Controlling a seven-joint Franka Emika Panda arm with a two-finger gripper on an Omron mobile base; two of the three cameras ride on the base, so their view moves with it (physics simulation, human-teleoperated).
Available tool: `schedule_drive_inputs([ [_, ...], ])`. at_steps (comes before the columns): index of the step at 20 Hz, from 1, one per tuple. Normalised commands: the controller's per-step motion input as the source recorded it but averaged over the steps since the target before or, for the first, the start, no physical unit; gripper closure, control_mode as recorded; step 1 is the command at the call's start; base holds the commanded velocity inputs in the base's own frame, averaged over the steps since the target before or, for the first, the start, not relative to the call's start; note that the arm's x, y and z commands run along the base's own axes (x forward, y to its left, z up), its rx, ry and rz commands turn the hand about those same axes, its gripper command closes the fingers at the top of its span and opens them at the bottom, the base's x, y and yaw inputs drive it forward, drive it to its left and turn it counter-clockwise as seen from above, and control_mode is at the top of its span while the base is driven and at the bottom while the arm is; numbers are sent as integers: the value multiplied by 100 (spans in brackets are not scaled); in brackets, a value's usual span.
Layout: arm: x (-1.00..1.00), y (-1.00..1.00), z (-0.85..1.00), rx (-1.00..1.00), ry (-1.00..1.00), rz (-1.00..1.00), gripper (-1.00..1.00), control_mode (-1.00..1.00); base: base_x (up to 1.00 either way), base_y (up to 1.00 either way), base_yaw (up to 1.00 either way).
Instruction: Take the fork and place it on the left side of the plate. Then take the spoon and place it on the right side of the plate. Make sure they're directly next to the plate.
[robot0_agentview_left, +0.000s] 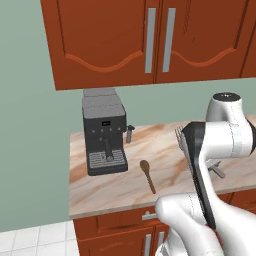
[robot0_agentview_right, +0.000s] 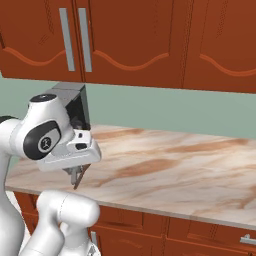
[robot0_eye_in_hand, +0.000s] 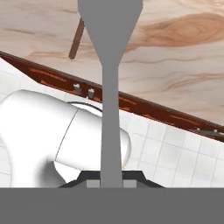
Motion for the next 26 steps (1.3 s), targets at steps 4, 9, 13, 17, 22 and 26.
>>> schedule_drive_inputs([
  [4,-3,5,0,0,0,0,100,-100,0,0,0],
  [9,-36,3,0,0,-2,1,100,-100,0,0,0],
  [13,0,0,0,0,0,0,100,100,-77,28,1],
  [17,0,0,0,0,0,0,100,100,-71,71,-3],
  [22,0,0,0,0,0,0,100,100,-51,99,-14],
  [26,0,0,0,0,0,0,100,100,-26,100,-26],
])
